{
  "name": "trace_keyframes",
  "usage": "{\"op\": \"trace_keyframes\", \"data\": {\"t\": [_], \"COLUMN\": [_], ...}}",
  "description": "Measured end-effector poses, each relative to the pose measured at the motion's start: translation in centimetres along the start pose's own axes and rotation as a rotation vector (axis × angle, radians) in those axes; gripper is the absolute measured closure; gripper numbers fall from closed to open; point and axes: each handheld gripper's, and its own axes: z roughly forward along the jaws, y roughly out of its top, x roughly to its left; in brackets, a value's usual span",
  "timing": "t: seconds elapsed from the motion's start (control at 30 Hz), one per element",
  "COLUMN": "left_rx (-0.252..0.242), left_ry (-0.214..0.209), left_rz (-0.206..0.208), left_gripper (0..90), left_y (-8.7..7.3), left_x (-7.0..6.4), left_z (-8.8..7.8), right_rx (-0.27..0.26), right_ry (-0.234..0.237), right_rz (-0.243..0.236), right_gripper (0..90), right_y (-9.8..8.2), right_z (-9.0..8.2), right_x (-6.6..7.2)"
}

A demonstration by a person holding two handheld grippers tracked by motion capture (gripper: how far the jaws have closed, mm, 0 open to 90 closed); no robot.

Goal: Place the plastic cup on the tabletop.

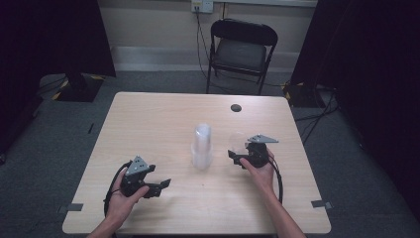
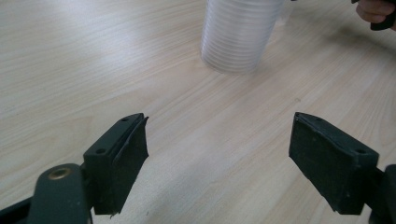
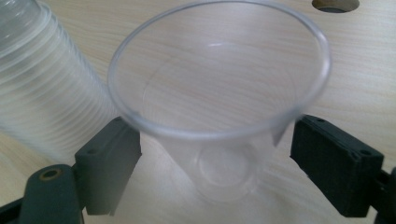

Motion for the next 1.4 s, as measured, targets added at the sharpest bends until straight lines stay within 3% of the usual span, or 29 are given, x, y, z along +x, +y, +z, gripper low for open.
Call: {"op": "trace_keyframes", "data": {"t": [0.23,0.7,1.17,1.4], "left_rx": [0.001,0.008,0.020,0.031], "left_ry": [0.010,0.034,0.025,0.026], "left_rz": [-0.005,-0.035,-0.037,-0.026], "left_gripper": [19.3,19.3,19.3,19.3], "left_y": [0.0,0.0,-0.1,-0.2], "left_x": [0.3,0.9,0.2,0.0], "left_z": [-0.1,-0.2,-0.5,-0.5], "right_rx": [0.021,0.013,-0.005,0.014], "right_ry": [-0.001,0.005,0.008,-0.004], "right_rz": [0.020,0.004,0.019,0.028], "right_gripper": [16.0,15.6,16.7,17.0], "right_y": [-0.3,-1.4,-3.0,-4.1], "right_z": [-1.7,-6.6,-10.1,-11.7], "right_x": [-0.1,0.3,1.3,1.3]}}
